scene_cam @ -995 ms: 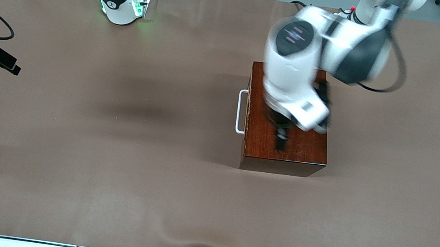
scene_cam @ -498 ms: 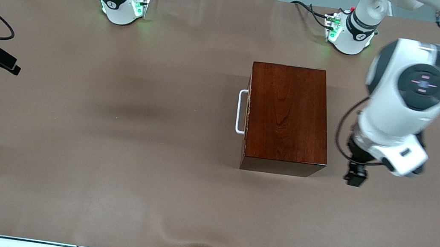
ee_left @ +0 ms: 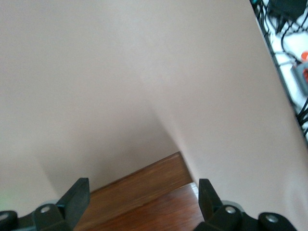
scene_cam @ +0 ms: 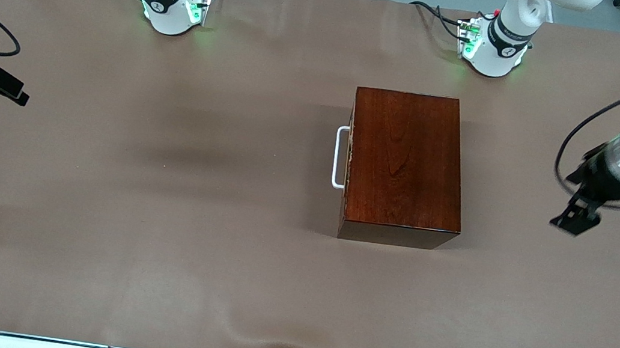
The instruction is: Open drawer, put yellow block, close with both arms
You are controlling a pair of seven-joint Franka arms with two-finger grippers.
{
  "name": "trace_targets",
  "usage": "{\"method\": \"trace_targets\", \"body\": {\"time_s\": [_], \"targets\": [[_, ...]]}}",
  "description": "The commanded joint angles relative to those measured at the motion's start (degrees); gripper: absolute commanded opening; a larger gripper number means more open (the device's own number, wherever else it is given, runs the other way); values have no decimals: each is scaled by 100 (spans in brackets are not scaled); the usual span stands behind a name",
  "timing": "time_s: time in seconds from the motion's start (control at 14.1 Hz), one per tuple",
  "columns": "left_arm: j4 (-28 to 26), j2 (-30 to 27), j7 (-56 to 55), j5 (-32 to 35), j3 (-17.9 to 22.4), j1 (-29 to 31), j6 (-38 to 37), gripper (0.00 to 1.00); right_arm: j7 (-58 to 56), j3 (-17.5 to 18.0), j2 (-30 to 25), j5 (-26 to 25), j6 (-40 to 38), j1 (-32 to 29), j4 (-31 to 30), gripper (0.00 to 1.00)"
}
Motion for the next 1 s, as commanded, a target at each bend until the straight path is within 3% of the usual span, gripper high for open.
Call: {"method": "trace_targets", "body": {"time_s": [0.0,0.28,0.43,0.71,0.92], "targets": [[-1019,-855,1052,-27,-91,26,38,100,8,51,-55,-13,-20,-55,9,100],[-1030,-1173,2582,43,-117,200,-269,100,8,51,-55,-13,-20,-55,9,100],[-986,-1235,3372,43,-484,673,-331,100,8,51,-55,-13,-20,-55,9,100],[-548,-1034,4778,52,-1934,2141,-410,100,8,51,-55,-5,-20,-64,9,100],[67,-726,6017,61,-1972,2223,-901,100,8,51,-55,-5,-20,-56,9,100]]}}
